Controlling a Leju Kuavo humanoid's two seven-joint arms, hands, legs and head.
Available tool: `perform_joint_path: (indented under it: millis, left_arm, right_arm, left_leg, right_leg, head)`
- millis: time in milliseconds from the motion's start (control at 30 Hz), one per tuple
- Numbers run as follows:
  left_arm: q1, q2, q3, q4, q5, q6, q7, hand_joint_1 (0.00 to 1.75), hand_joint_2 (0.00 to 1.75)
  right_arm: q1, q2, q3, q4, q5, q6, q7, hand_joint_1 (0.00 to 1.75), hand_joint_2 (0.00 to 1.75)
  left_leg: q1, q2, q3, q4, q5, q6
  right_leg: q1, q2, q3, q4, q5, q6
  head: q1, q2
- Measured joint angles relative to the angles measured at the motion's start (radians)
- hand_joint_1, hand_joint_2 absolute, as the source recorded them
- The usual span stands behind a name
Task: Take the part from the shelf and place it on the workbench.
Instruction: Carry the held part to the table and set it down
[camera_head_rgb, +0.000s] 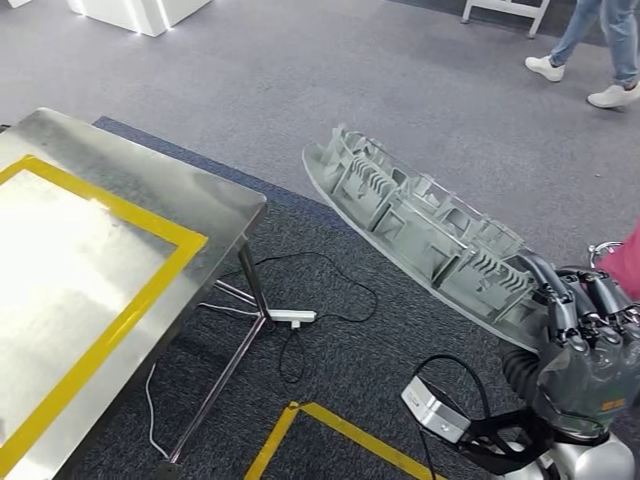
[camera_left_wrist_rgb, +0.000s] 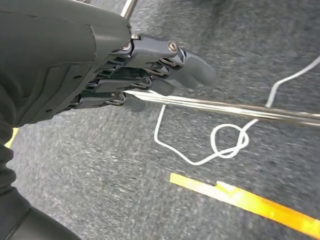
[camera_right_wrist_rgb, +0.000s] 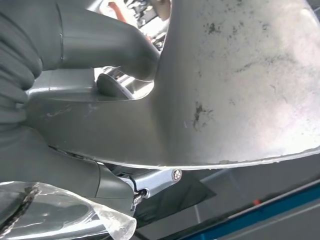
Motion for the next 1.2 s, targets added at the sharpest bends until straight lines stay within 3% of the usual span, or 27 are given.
perform_joint_path:
  millis: [67, 133, 200, 233, 267, 300, 367, 433, 500, 567, 633, 700, 733, 767, 800, 867, 933, 1000, 1033, 1100, 1133, 1200]
  left_arm:
    - [0.001, 0.0, 0.004, -0.002, 0.001, 0.0, 0.0, 0.0, 1.75]
    - [-0.003, -0.002, 0.007, -0.003, 0.001, 0.0, 0.0, 0.0, 1.75]
    - [-0.005, -0.003, 0.009, -0.003, 0.001, 0.0, 0.001, 0.0, 1.75]
    - [-0.005, -0.004, 0.01, -0.003, 0.003, 0.0, 0.002, 0.0, 1.75]
    - [-0.004, -0.004, 0.012, -0.003, 0.006, 0.0, 0.004, 0.0, 1.75]
    - [-0.004, -0.004, 0.012, -0.003, 0.008, 0.0, 0.007, 0.0, 1.75]
    - [-0.005, -0.004, 0.014, -0.004, 0.015, 0.0, 0.012, 0.0, 1.75]
    - [-0.005, -0.004, 0.015, -0.006, 0.019, 0.0, 0.017, 0.0, 1.75]
    - [-0.001, -0.003, 0.018, -0.008, 0.023, 0.0, 0.018, 0.0, 1.75]
    - [0.001, -0.003, 0.021, -0.01, 0.029, 0.0, 0.019, 0.0, 1.75]
    - [-0.002, -0.004, 0.021, -0.011, 0.035, -0.001, 0.019, 0.0, 1.75]
    - [-0.004, -0.004, 0.021, -0.011, 0.04, -0.002, 0.019, 0.0, 1.75]
    - [-0.003, -0.004, 0.022, -0.011, 0.043, -0.002, 0.019, 0.0, 1.75]
    - [-0.002, -0.004, 0.022, -0.012, 0.044, -0.003, 0.02, 0.0, 1.75]
    - [0.0, -0.004, 0.022, -0.012, 0.046, -0.003, 0.02, 0.0, 1.75]
    - [-0.001, -0.004, 0.023, -0.015, 0.05, -0.003, 0.021, 0.0, 1.75]
    - [-0.004, -0.004, 0.024, -0.018, 0.054, -0.003, 0.023, 0.0, 1.75]
    - [-0.003, -0.004, 0.026, -0.02, 0.059, -0.003, 0.029, 0.0, 1.75]
    - [-0.001, -0.005, 0.028, -0.022, 0.062, -0.003, 0.032, 0.0, 1.75]
    - [-0.001, -0.005, 0.031, -0.026, 0.068, -0.002, 0.037, 0.0, 1.75]
    - [-0.003, -0.006, 0.033, -0.027, 0.071, -0.002, 0.038, 0.0, 1.75]
    - [-0.007, -0.009, 0.034, -0.028, 0.073, -0.002, 0.039, 0.0, 1.75]
  right_arm:
    - [-0.003, -0.002, 0.004, 0.0, 0.0, 0.002, 0.002, 1.75, 1.75]
    - [-0.004, -0.004, 0.005, 0.0, -0.001, 0.003, 0.003, 1.75, 1.75]
    - [-0.005, -0.004, 0.005, 0.001, 0.0, 0.004, 0.004, 1.75, 1.75]
    - [-0.006, -0.004, 0.005, 0.002, 0.0, 0.006, 0.006, 1.75, 1.75]
    - [-0.007, -0.005, 0.005, 0.003, 0.0, 0.007, 0.009, 1.75, 1.75]
    - [-0.009, -0.005, 0.006, 0.003, 0.0, 0.009, 0.013, 1.75, 1.75]
    - [-0.013, -0.007, 0.008, 0.003, 0.0, 0.011, 0.021, 1.75, 1.75]
    - [-0.017, -0.008, 0.012, 0.003, 0.0, 0.014, 0.027, 1.75, 1.75]
    - [-0.02, -0.008, 0.015, 0.003, 0.0, 0.016, 0.033, 1.75, 1.75]
    - [-0.024, -0.009, 0.02, 0.003, 0.0, 0.018, 0.039, 1.75, 1.75]
    - [-0.025, -0.009, 0.023, 0.003, 0.0, 0.019, 0.043, 1.75, 1.75]
    - [-0.026, -0.01, 0.025, 0.003, 0.0, 0.02, 0.046, 1.75, 1.75]
    - [-0.026, -0.01, 0.026, 0.003, 0.0, 0.021, 0.047, 1.75, 1.75]
    - [-0.026, -0.01, 0.027, 0.003, 0.0, 0.022, 0.047, 1.75, 1.75]
    - [-0.027, -0.011, 0.029, 0.003, 0.0, 0.023, 0.049, 1.75, 1.75]
    - [-0.028, -0.011, 0.032, 0.003, 0.0, 0.024, 0.052, 1.75, 1.75]
    - [-0.031, -0.012, 0.034, 0.003, 0.0, 0.026, 0.057, 1.75, 1.75]
    - [-0.036, -0.014, 0.038, 0.004, 0.0, 0.031, 0.064, 1.75, 1.75]
    - [-0.039, -0.016, 0.041, 0.004, 0.0, 0.034, 0.069, 1.75, 1.75]
    - [-0.045, -0.021, 0.048, 0.006, 0.0, 0.039, 0.079, 1.75, 1.75]
    - [-0.047, -0.025, 0.051, 0.007, 0.0, 0.041, 0.083, 1.75, 1.75]
    - [-0.049, -0.032, 0.054, 0.011, -0.001, 0.044, 0.089, 1.75, 1.75]
  left_leg:
    - [0.005, -0.023, 0.004, -0.007, 0.005, 0.012]
    - [0.008, -0.047, 0.005, -0.009, 0.008, 0.02]
    - [0.008, -0.075, 0.006, -0.008, 0.008, 0.023]
    - [0.008, -0.089, 0.007, -0.008, 0.008, 0.023]
    - [0.008, -0.104, 0.009, -0.008, 0.008, 0.022]
    - [0.009, -0.12, 0.011, -0.007, 0.007, 0.021]
    - [0.009, -0.148, 0.01, -0.003, 0.004, 0.015]
    - [0.01, -0.169, 0.001, 0.001, 0.005, 0.004]
    - [0.014, -0.182, -0.007, 0.002, 0.007, -0.007]
    - [0.013, -0.145, -0.021, 0.032, -0.014, -0.018]
    - [0.012, -0.087, -0.068, 0.134, -0.071, -0.028]
    - [0.017, -0.067, -0.128, 0.256, -0.119, -0.035]
    - [0.019, -0.065, -0.141, 0.281, -0.119, -0.036]
    - [0.02, -0.062, -0.134, 0.268, -0.1, -0.037]
    - [0.02, -0.056, -0.109, 0.217, -0.067, -0.035]
    - [0.013, -0.014, -0.039, 0.082, -0.008, -0.025]
    - [0.004, 0.018, -0.006, 0.012, 0.005, -0.015]
    - [0.003, 0.004, -0.007, 0.004, 0.002, -0.007]
    - [0.005, -0.007, -0.005, 0.0, 0.004, -0.003]
    - [0.012, -0.03, 0.001, -0.009, 0.008, 0.008]
    - [0.014, -0.042, 0.002, -0.01, 0.009, 0.012]
    - [0.015, -0.069, 0.003, -0.01, 0.009, 0.016]
  right_leg:
    - [-0.005, 0.043, -0.016, 0.038, -0.028, 0.009]
    - [-0.009, 0.102, -0.073, 0.154, -0.084, 0.013]
    - [-0.009, 0.12, -0.139, 0.272, -0.118, 0.016]
    - [-0.009, 0.122, -0.154, 0.289, -0.11, 0.017]
    - [-0.01, 0.125, -0.148, 0.264, -0.081, 0.016]
    - [-0.012, 0.133, -0.125, 0.204, -0.04, 0.015]
    - [-0.018, 0.176, -0.064, 0.07, 0.016, 0.013]
    - [-0.02, 0.203, -0.035, 0.013, 0.024, 0.008]
    - [-0.018, 0.185, -0.032, 0.008, 0.025, 0.0]
    - [-0.019, 0.161, -0.026, 0.002, 0.027, -0.012]
    - [-0.018, 0.131, -0.021, -0.002, 0.025, -0.022]
    - [-0.015, 0.1, -0.018, -0.001, 0.02, -0.028]
    - [-0.015, 0.085, -0.016, -0.001, 0.017, -0.028]
    - [-0.015, 0.072, -0.014, -0.001, 0.015, -0.027]
    - [-0.014, 0.059, -0.01, -0.001, 0.011, -0.026]
    - [-0.011, 0.037, -0.001, 0.0, 0.004, -0.019]
    - [-0.004, 0.016, 0.004, 0.0, -0.003, -0.011]
    - [-0.001, -0.004, 0.008, -0.003, -0.007, -0.002]
    - [-0.002, 0.003, 0.008, 0.0, -0.012, 0.004]
    - [-0.006, 0.054, -0.015, 0.053, -0.047, 0.012]
    - [-0.009, 0.087, -0.045, 0.114, -0.076, 0.015]
    - [-0.01, 0.118, -0.119, 0.25, -0.125, 0.018]
  head:
    - [0.003, 0.0]
    - [0.008, 0.0]
    - [0.011, 0.0]
    - [0.011, 0.0]
    - [0.012, 0.0]
    - [0.012, 0.0]
    - [0.013, 0.0]
    - [0.013, 0.0]
    - [0.012, 0.0]
    - [0.008, 0.0]
    - [0.002, 0.0]
    - [0.001, 0.0]
    - [0.0, 0.0]
    - [0.001, 0.0]
    - [0.0, 0.0]
    - [0.0, 0.0]
    - [0.001, 0.0]
    - [0.002, 0.0]
    - [0.003, 0.0]
    - [0.007, 0.0]
    - [0.01, 0.0]
    - [0.013, 0.0]
